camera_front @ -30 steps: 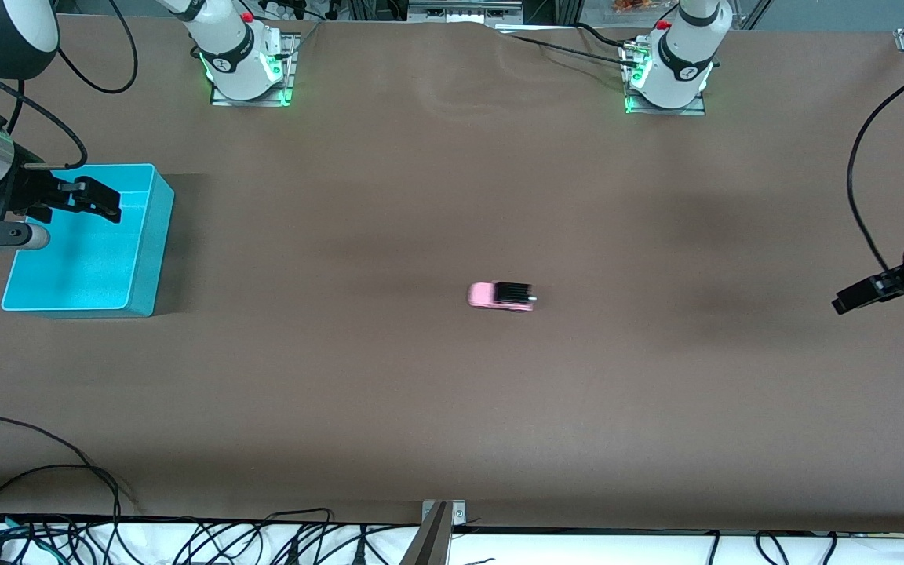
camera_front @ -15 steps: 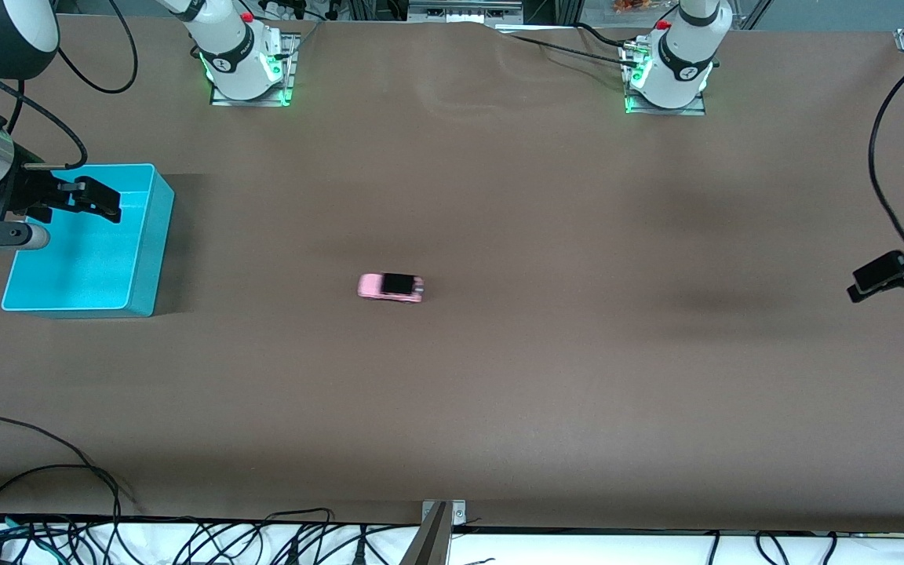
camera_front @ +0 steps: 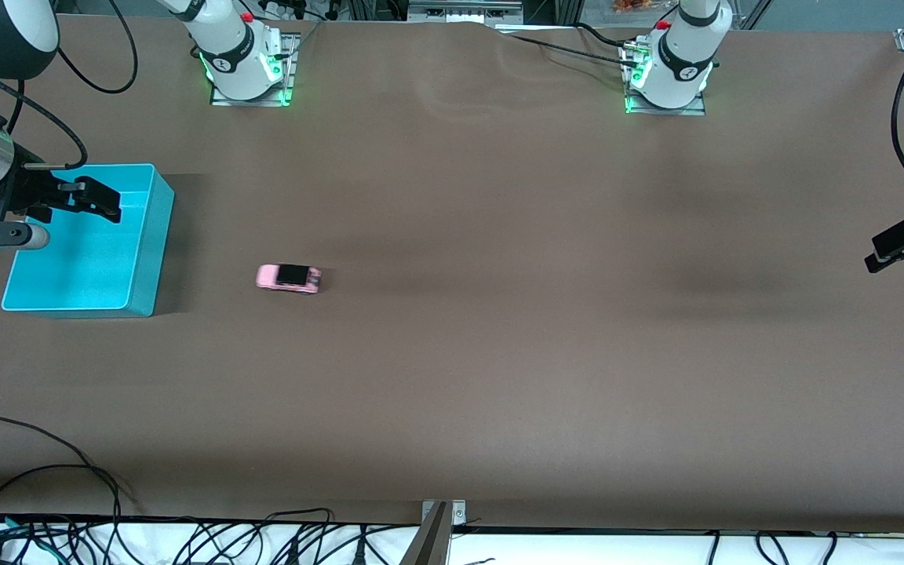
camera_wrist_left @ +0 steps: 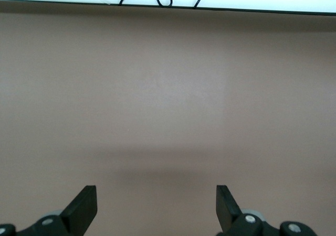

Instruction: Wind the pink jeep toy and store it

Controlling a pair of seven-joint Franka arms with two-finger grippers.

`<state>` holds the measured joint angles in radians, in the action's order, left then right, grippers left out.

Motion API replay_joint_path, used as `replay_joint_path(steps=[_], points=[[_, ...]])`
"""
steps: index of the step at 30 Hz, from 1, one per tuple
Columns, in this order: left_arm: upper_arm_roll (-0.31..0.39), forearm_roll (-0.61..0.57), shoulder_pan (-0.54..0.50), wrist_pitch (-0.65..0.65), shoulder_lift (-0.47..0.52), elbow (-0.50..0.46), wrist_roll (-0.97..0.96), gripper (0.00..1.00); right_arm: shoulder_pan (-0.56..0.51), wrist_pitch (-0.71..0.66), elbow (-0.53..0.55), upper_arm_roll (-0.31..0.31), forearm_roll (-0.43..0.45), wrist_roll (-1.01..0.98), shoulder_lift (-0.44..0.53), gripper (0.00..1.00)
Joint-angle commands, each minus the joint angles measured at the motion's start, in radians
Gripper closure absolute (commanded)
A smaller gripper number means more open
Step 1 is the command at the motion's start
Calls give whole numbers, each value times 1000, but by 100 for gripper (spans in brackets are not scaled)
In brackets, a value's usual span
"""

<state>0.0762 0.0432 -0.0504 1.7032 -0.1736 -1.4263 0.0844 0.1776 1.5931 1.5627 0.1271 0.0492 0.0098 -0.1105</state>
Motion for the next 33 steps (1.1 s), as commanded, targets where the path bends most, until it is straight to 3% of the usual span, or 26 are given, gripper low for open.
replay_joint_path(steps=[1, 33], points=[[1, 21, -3, -8, 115, -89, 25, 0, 6, -9, -26, 3, 15, 9, -9, 0], [-1, 20, -9, -25, 60, -94, 24, 0, 6, -9, -26, 2, 15, 9, -9, 0]])
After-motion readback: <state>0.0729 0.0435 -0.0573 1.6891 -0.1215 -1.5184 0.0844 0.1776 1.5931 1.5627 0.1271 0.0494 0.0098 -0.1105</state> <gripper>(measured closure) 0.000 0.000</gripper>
